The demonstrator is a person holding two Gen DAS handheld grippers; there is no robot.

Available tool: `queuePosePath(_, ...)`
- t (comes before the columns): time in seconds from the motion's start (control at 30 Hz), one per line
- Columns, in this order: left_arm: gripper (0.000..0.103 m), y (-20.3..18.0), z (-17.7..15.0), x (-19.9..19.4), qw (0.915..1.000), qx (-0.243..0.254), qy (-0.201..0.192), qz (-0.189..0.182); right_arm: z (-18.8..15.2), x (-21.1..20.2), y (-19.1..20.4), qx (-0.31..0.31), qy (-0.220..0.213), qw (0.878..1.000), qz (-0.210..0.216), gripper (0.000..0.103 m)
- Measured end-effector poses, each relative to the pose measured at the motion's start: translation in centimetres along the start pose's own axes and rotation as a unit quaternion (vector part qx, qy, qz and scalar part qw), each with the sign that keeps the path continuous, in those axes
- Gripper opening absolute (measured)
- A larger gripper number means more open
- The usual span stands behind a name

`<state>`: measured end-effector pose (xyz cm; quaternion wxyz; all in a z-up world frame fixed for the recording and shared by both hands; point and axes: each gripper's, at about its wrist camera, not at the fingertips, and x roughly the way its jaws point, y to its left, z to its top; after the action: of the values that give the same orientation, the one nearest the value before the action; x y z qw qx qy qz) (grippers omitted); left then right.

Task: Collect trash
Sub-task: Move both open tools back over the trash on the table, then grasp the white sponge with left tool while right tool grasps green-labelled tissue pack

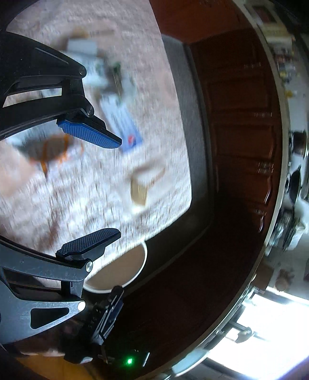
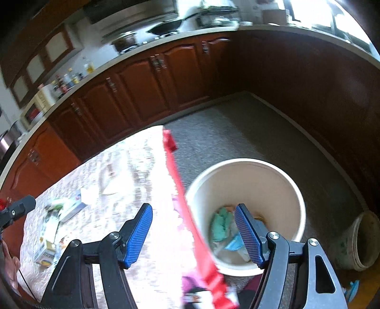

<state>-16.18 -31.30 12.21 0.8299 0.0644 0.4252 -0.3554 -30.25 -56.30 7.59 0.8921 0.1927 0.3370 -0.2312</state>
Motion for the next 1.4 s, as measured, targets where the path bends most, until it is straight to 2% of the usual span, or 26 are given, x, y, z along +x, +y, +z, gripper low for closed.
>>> queuePosePath(0.2, 0.069, 6.3, -1.7, -2.9, 0.9985, -0.037, -0.004, 0.041, -0.1, 1.2, 4.7, -0.035, 0.015, 0.999, 0.036, 0.069)
queuePosePath(0.6, 0.069, 17.1, -5.6, -4.9, 0.9874, -0.138, 0.020, 0.076, -2.3, 3.7, 14.2, -0.100, 0.068, 0.985, 0.119, 0.069)
queuePosePath(0.9, 0.069, 21.2, -7.4, -2.9, 0.9805, -0.165, 0.055, 0.092, -3.0, 6.1, 20.4, -0.157, 0.095, 0.973, 0.143, 0.069)
queuePosePath(1.07, 0.069, 22.9, -7.9, -1.2, 0.9782, -0.159, 0.072, 0.112, -2.6, 7.6, 22.9, -0.164, 0.112, 0.967, 0.161, 0.069)
queuePosePath(1.4, 0.069, 23.6, -7.0, 3.6, 0.9791, -0.132, 0.115, 0.103, -1.0, 9.8, 26.4, -0.179, 0.122, 0.961, 0.172, 0.069)
